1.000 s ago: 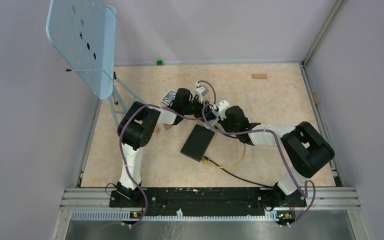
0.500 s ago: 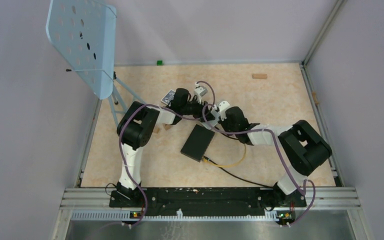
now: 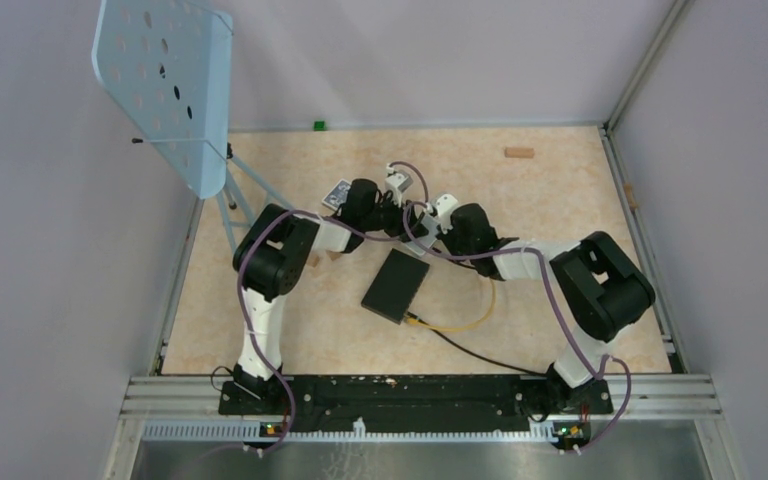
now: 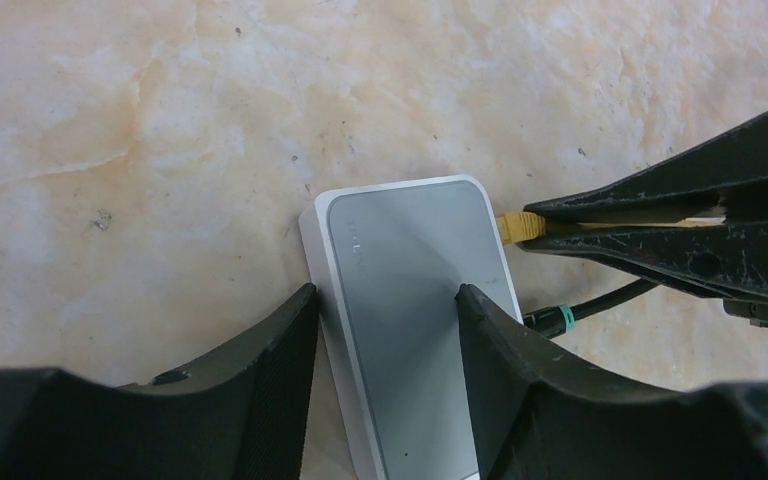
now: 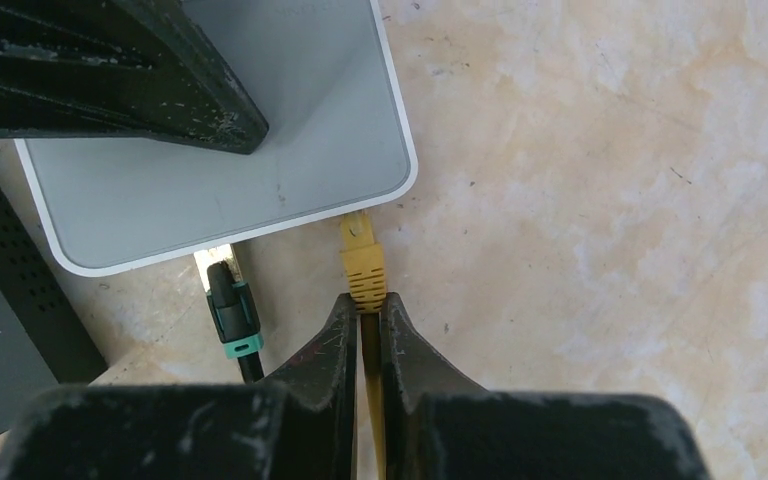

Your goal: Insert the plug into the switch port

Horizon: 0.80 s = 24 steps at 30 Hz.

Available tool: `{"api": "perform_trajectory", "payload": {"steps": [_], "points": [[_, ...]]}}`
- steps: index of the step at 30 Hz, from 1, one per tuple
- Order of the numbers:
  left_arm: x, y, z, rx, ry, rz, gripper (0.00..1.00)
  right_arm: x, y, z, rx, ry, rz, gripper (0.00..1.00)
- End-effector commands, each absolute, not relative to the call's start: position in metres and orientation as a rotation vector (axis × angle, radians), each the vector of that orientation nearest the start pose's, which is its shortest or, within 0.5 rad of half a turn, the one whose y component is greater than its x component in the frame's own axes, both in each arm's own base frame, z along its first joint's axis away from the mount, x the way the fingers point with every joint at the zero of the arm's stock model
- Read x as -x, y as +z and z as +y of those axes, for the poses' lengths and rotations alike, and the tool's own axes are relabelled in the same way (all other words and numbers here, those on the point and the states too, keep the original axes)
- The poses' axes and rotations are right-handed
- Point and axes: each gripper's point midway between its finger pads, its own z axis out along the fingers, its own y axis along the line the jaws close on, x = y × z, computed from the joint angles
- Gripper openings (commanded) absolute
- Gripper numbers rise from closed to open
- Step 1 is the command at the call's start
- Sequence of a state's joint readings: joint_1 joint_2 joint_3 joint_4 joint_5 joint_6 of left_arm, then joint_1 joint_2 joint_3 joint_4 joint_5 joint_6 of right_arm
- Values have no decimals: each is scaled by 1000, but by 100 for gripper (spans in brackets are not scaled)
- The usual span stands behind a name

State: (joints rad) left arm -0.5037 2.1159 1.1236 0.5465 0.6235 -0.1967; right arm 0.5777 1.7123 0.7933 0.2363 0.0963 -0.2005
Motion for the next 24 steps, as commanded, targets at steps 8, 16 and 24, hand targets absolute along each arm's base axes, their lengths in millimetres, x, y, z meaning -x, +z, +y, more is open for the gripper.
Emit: {"api": "perform_trajectory", "payload": {"steps": [8,16,24], "points": [[-454,67,-305,-484,-909,2142,72,-355,70,239,769,285,2062,24],[-446,102,-277,-353,-807,2136,83,-345,119,214,666,233,2085,33],[-360,132,-240,-234,-850,2142,92,-222,142,274,1205,702,2000,34]]}}
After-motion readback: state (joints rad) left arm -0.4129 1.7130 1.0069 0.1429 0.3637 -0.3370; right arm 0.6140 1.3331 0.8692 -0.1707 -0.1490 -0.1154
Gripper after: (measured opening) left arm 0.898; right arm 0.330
